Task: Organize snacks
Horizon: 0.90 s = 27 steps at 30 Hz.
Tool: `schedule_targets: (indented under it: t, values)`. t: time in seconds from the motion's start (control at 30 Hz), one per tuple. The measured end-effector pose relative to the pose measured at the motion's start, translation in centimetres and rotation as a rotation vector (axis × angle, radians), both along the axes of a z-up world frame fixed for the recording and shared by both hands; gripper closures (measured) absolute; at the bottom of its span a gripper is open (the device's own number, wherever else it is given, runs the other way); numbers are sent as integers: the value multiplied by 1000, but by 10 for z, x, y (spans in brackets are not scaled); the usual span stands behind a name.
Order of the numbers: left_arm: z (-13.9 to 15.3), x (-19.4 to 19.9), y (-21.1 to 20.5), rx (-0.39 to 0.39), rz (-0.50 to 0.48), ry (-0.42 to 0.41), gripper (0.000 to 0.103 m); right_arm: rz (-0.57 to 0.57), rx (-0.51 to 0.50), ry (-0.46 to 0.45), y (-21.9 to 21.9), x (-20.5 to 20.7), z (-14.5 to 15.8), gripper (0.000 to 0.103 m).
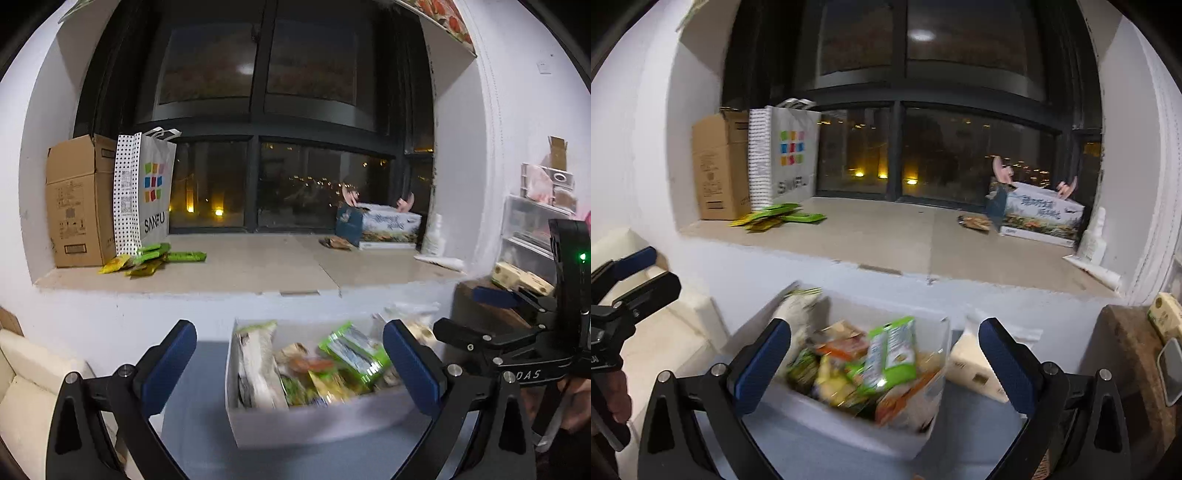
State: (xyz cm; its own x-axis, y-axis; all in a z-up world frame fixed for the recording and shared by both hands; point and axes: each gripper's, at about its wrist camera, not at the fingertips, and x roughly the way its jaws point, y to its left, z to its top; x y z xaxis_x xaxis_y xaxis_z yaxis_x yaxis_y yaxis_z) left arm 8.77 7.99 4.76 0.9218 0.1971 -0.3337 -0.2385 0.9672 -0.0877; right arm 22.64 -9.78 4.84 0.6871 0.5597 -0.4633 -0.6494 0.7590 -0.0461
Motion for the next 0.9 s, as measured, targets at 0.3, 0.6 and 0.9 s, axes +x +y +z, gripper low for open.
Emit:
schedule_targets:
  t: [0.3, 0.6, 0.9]
  values:
    - [-13, -83, -50, -29, -28, 87, 0, 57, 48, 38, -59, -77, -1, 0]
    - [-39, -117, -76, -96, -63, 179, 0, 32, 87, 106, -111, -136, -20, 0]
    - [-36, -115, -90, -100, -97, 184, 0, 13, 68, 115, -122, -152, -29, 0]
